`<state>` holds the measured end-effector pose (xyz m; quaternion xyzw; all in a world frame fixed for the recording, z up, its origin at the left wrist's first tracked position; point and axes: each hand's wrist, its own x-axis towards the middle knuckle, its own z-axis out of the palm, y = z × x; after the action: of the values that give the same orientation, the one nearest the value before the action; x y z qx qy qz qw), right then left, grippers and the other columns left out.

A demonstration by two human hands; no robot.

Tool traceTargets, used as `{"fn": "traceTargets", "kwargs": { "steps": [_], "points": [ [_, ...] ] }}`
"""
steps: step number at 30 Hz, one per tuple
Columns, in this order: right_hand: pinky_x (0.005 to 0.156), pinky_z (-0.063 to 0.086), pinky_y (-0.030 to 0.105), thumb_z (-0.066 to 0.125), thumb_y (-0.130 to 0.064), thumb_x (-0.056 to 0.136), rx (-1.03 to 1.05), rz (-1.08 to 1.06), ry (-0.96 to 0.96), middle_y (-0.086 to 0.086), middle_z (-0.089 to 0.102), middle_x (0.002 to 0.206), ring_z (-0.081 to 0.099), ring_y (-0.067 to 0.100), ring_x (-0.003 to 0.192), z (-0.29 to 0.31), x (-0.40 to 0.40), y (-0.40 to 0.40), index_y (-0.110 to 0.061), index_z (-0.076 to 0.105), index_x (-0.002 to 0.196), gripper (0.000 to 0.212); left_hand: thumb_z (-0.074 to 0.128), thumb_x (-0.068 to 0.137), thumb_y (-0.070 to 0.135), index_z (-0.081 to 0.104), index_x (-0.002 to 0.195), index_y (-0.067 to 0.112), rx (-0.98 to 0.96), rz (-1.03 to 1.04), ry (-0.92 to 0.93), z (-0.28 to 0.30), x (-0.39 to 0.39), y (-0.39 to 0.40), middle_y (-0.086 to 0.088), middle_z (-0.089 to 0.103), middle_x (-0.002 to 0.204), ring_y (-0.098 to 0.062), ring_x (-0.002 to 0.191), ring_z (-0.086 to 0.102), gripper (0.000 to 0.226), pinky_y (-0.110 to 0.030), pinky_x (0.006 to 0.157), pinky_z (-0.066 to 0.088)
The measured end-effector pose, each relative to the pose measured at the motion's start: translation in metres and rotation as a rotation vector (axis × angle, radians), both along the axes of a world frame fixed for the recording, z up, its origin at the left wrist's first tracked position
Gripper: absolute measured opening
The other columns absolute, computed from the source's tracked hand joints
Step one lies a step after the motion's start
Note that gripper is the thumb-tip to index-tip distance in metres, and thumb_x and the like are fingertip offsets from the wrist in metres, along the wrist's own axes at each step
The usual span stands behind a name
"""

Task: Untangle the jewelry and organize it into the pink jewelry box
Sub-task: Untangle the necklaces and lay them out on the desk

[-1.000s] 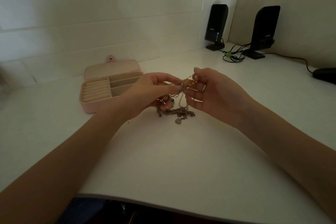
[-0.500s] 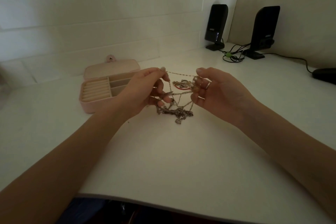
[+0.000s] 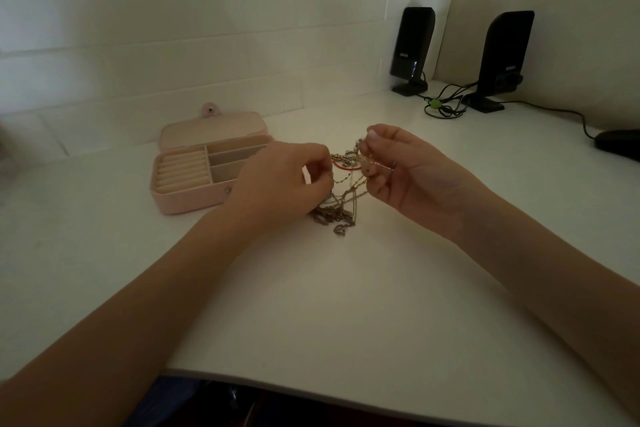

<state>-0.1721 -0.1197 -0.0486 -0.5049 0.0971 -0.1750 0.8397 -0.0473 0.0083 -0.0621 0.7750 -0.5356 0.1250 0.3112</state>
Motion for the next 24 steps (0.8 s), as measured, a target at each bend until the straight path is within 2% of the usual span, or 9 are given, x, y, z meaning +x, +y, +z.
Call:
{"fn": "traceTargets", "kwargs": {
  "steps": [3,5,7,9,12,16,18,21,24],
  "points": [
    [0.049,0.047,0.016,0.062,-0.012,0.08,-0.015,0.035,-0.008,0.0,0.064,0.072,0.056,0.008,0.055,0.0,-0.001,0.001,-0.014,0.053,0.095,0.017,0.053,0.075,0.032,0.067,0.075,0.029,-0.076,0.014,-0.017,0.003,-0.003,0.0,0.015,0.064,0.066,-0.006,0.067,0.06,0.015,-0.028,0.068,0.05],
    [0.05,0.048,0.017,0.059,-0.011,0.083,-0.016,0.05,-0.009,0.0,0.065,0.073,0.057,0.008,0.056,0.0,0.0,0.002,-0.014,0.054,0.096,0.014,0.057,0.074,0.023,0.067,0.077,0.031,-0.153,-0.132,0.257,0.006,-0.006,-0.001,0.015,0.068,0.075,0.0,0.077,0.061,0.013,-0.023,0.077,0.047],
    [0.052,0.049,0.017,0.058,-0.01,0.086,-0.018,0.055,-0.007,0.001,0.065,0.075,0.059,0.009,0.058,0.0,-0.001,0.002,-0.015,0.054,0.097,0.013,0.059,0.075,0.012,0.067,0.079,0.024,-0.173,-0.289,0.624,0.012,-0.008,-0.002,0.015,0.067,0.073,0.003,0.076,0.06,0.014,-0.014,0.076,0.045],
    [0.054,0.05,0.018,0.058,-0.009,0.086,-0.037,0.049,-0.003,0.001,0.066,0.076,0.06,0.01,0.061,0.0,-0.001,0.002,-0.015,0.055,0.096,0.013,0.057,0.077,0.009,0.066,0.078,0.015,-0.167,-0.386,0.825,0.015,-0.008,-0.003,0.01,0.068,0.073,-0.003,0.078,0.062,0.011,-0.016,0.08,0.049],
    [0.058,0.051,0.02,0.057,-0.008,0.087,-0.085,0.023,0.018,0.001,0.067,0.076,0.062,0.011,0.064,-0.001,0.0,0.001,-0.015,0.056,0.094,0.01,0.06,0.082,0.013,0.064,0.073,0.014,-0.18,-0.386,0.91,0.015,-0.007,-0.004,-0.001,0.068,0.077,-0.014,0.082,0.065,0.01,-0.033,0.092,0.051],
    [0.057,0.053,0.021,0.054,-0.006,0.09,-0.166,-0.023,0.08,0.003,0.067,0.075,0.065,0.014,0.064,-0.001,0.0,-0.001,-0.013,0.057,0.091,0.008,0.048,0.092,0.005,0.057,0.07,0.011,-0.331,-0.301,1.019,0.018,-0.008,-0.007,-0.001,0.068,0.07,-0.018,0.076,0.066,0.024,-0.035,0.083,0.055],
    [0.059,0.055,0.023,0.053,-0.009,0.092,-0.39,-0.068,0.164,0.005,0.07,0.077,0.07,0.017,0.07,-0.002,-0.001,0.0,-0.011,0.061,0.091,0.007,0.044,0.095,0.006,0.054,0.07,0.013,-0.421,-0.259,1.01,0.019,-0.005,-0.007,0.003,0.064,0.064,-0.014,0.07,0.064,0.028,-0.03,0.074,0.057],
    [0.06,0.057,0.026,0.057,-0.022,0.091,-0.86,-0.142,0.23,0.0,0.073,0.08,0.072,0.011,0.076,-0.005,-0.001,0.006,-0.013,0.068,0.087,0.016,0.043,0.097,0.009,0.052,0.072,0.013,-0.459,-0.223,0.949,0.02,-0.003,-0.006,0.005,0.06,0.06,-0.01,0.06,0.058,0.026,-0.024,0.063,0.054],
    [0.052,0.053,0.026,0.058,-0.036,0.089,-1.024,-0.252,0.223,0.0,0.072,0.079,0.069,0.012,0.073,-0.008,-0.001,0.01,-0.02,0.072,0.077,0.024,0.045,0.097,0.015,0.052,0.074,0.012,-0.445,-0.249,1.017,0.02,-0.006,-0.005,0.002,0.056,0.056,-0.012,0.052,0.055,0.025,-0.023,0.056,0.052]
  ]
}}
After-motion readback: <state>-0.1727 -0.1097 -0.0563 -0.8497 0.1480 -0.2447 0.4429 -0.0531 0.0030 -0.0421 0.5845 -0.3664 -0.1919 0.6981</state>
